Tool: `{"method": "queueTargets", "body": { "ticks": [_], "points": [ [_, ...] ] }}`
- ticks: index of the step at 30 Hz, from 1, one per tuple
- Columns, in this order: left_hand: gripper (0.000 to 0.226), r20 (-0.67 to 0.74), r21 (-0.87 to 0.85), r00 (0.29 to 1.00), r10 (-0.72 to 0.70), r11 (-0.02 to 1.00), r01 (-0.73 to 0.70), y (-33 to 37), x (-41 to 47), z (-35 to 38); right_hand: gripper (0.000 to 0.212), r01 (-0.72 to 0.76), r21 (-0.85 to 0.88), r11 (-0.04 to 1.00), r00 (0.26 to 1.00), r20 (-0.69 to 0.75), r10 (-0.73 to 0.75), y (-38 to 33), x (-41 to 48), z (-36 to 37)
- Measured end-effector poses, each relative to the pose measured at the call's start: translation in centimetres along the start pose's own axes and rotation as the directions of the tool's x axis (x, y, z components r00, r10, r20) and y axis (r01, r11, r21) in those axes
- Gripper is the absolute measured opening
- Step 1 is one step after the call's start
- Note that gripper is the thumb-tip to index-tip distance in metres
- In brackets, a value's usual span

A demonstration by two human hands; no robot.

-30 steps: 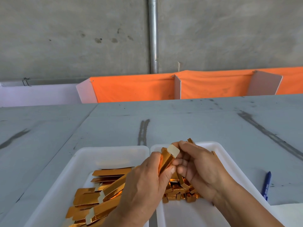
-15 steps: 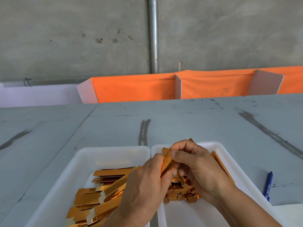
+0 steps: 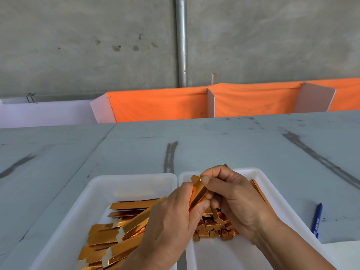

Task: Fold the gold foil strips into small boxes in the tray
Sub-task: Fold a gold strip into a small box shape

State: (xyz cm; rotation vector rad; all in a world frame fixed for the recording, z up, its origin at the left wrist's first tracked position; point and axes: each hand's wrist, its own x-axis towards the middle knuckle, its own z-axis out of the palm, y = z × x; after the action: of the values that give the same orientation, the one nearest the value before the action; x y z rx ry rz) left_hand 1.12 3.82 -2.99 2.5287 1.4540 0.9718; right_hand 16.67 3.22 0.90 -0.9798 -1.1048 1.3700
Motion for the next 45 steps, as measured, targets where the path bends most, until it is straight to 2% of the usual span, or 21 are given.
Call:
{"method": "queueTargets", "body": {
  "ticks": [7,17,21,24,28,36,42,45],
  "points": [
    [0.038,0.008,-0.01,1.0,-0.028,1.0,0.028,0.1,0.1,-0.3,0.023,0.031,-0.073,0.997,0.999,-0.017,-0.033,-0.2,-0.3,-0.1],
    [0.07,-0.043,0.17,0.999,0.014,0.985,-0.007,0.2,0.2,-0.8,0.014,0.043,-0.051,0.998,0.998,-0.036,-0.045,-0.2,-0.2,0.1],
    [0.056,-0.009,0.223,1.0,-0.027,0.974,0.028,0.3,0.1,-0.5,0.014,0.098,-0.117,0.988,0.993,-0.06,-0.105,0.2,-0.2,0.2],
    [0.044,-0.005,0.184,0.997,-0.073,0.98,0.072,0.3,0.2,-0.5,0.02,0.11,-0.159,0.981,0.993,-0.033,-0.117,0.3,-0.2,0.2],
    [0.042,-0.008,0.162,0.995,-0.096,0.982,0.096,0.3,0.3,-0.5,0.027,0.079,-0.126,0.989,0.996,-0.038,-0.084,0.3,-0.1,0.1],
    [0.052,-0.049,0.176,0.996,-0.078,0.981,0.086,0.5,0.1,-0.6,0.011,0.062,-0.019,0.998,0.997,-0.053,-0.063,0.5,0.1,0.2],
    [0.034,-0.028,0.189,0.993,-0.114,0.975,0.117,0.5,0.1,-0.5,0.017,0.136,-0.19,0.972,0.987,-0.052,-0.149,0.7,-0.2,0.3],
    [0.035,-0.022,0.172,0.99,-0.142,0.975,0.143,0.4,0.2,-0.7,0.022,0.165,-0.257,0.952,0.985,-0.014,-0.174,0.6,-0.5,0.4]
  ]
}}
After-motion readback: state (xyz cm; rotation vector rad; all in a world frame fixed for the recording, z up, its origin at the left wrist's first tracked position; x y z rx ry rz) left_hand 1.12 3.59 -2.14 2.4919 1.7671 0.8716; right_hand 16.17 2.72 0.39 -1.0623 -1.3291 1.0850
